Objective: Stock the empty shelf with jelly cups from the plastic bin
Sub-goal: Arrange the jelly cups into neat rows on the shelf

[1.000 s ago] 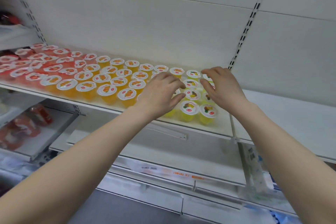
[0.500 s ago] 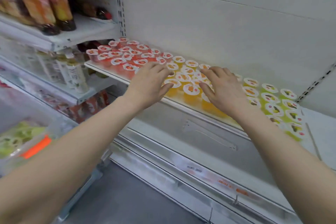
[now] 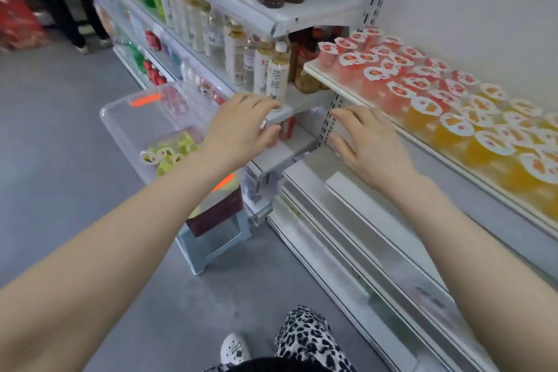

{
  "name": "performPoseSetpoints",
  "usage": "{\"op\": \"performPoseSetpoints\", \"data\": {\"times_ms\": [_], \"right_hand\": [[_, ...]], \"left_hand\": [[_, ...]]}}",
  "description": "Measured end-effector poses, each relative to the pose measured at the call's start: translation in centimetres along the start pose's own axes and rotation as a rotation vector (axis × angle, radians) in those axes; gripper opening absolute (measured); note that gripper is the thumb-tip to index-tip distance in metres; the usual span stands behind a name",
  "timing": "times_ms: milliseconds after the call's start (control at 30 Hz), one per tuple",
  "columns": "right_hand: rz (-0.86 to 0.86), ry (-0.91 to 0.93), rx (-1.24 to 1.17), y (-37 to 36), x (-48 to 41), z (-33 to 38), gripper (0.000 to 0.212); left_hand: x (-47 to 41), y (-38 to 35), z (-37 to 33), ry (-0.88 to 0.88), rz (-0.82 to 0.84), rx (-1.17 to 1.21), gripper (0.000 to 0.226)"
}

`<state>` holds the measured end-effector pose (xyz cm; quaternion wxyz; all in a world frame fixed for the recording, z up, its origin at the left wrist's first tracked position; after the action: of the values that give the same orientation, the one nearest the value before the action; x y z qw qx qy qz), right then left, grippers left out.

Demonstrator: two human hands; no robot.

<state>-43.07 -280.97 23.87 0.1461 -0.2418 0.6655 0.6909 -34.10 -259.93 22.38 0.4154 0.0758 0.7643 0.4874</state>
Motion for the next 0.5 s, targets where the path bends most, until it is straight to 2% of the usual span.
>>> {"op": "performPoseSetpoints", "data": {"times_ms": [333, 500], "right_hand": [[0.191, 0.243, -0.276, -15.4, -6.4, 11.2, 0.048], [0.351, 0.334, -0.363, -23.7, -10.1, 14.1, 0.052]], "left_hand": [[12.5, -0.3, 15.7, 0.533, 0.120, -0.094, 0.039], [14.6, -2.6, 20.8, 0.705, 0.172, -0.100, 0.039]]}}
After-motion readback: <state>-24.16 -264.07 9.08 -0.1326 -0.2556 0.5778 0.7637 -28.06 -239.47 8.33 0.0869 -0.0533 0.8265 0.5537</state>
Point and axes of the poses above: each hand's wrist, its own x-axis away from the middle knuckle, its own y-axis out of the back of the hand, z = x × y, the point moved 4 cm from there along -x, towards the middle knuckle, and after that the axes turned 8 degrees about -z, right-handed, at the moved point
